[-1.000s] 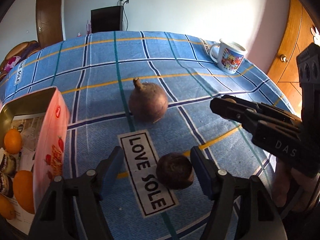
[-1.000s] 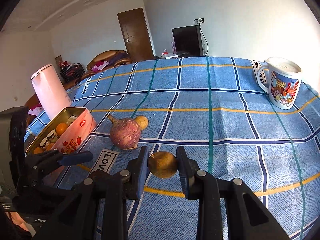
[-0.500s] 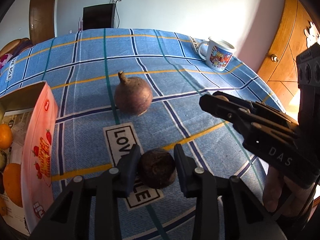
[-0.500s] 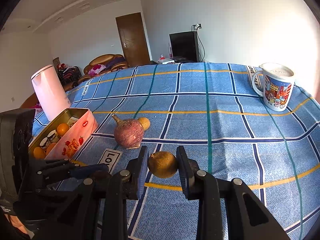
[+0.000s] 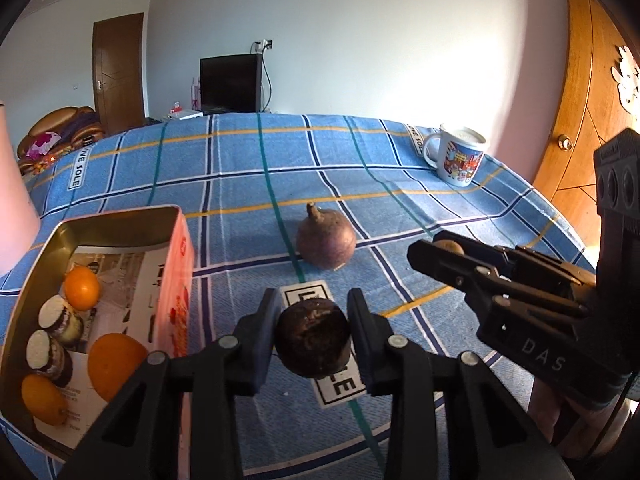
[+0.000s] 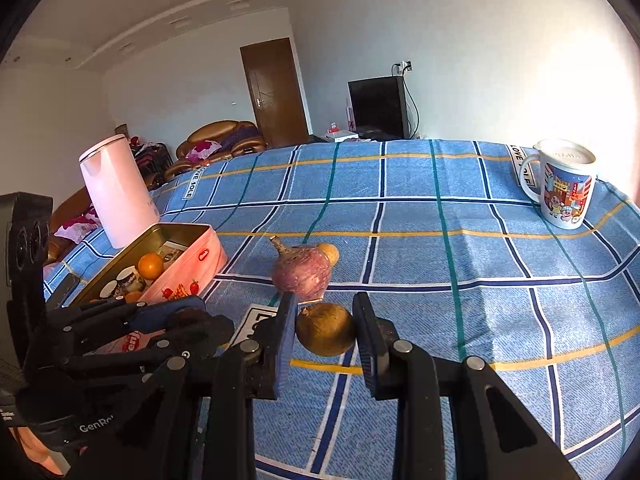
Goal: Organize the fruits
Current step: 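Carry the mangosteen into the tin with the left tool while the right tool carries the yellow fruit there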
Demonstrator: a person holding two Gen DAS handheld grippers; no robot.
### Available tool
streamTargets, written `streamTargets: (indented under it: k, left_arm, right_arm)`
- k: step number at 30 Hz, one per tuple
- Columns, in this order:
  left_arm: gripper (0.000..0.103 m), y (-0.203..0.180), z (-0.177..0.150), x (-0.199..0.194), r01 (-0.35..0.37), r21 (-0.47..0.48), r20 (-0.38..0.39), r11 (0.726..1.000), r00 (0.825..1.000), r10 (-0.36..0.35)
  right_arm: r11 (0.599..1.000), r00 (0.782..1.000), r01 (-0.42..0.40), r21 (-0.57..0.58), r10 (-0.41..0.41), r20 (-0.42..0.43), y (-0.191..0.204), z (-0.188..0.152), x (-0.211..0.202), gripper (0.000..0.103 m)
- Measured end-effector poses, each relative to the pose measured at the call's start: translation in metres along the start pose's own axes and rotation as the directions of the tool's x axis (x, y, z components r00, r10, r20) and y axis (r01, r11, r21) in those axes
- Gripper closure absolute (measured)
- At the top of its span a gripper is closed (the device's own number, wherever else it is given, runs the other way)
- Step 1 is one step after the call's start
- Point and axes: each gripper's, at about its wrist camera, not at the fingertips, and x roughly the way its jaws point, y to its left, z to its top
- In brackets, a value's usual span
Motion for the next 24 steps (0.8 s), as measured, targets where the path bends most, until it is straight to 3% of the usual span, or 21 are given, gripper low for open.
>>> streamTargets:
  k: [9, 24]
  left_arm:
    - [0.067, 0.011, 0.0, -0.029, -0.061, -0.003, 0.096, 0.998, 0.994, 0.061]
    - [0.067, 0.037, -0.005, -0.062, -0.114, -0.053, 0.184, 0.992, 0.975, 0.122]
  right_arm:
    - [0.999, 0.999, -0.025, -0.04, 0.026, 0.031, 0.031, -0.002, -0.003, 0.073]
    - [0.993, 0.995, -0.03, -0.113, 0.04, 0.086, 0.072, 0.009, -0.012, 0.073]
